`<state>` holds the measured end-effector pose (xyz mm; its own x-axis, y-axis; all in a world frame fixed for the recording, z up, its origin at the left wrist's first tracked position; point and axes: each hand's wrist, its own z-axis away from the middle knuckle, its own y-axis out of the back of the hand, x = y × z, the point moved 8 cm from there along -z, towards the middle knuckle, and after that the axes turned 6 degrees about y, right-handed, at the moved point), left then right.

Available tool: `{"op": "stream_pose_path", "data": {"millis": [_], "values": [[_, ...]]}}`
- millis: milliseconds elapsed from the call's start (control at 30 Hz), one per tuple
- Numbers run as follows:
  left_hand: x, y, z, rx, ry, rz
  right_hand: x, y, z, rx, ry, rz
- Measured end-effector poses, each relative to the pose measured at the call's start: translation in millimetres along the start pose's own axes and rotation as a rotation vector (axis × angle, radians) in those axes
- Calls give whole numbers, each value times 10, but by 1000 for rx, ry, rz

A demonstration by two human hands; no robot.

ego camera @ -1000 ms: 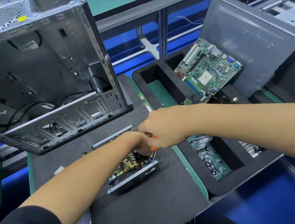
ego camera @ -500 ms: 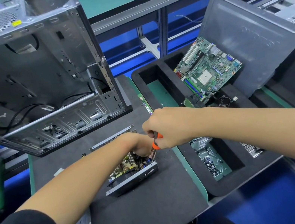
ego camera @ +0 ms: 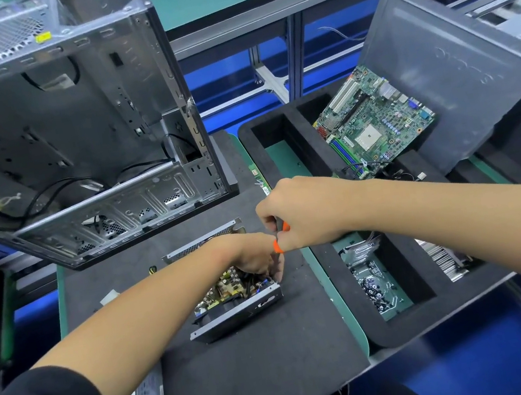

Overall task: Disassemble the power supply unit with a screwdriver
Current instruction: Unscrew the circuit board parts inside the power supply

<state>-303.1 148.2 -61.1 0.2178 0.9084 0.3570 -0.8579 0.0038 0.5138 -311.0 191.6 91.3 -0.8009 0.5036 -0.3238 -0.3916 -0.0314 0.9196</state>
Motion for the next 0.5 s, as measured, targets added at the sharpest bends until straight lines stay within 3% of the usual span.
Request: {"op": "stream_pose_path", "data": {"millis": [500], "values": [[-45,131,72,235,-39,45,99,91,-14,43,-10,-3]]}}
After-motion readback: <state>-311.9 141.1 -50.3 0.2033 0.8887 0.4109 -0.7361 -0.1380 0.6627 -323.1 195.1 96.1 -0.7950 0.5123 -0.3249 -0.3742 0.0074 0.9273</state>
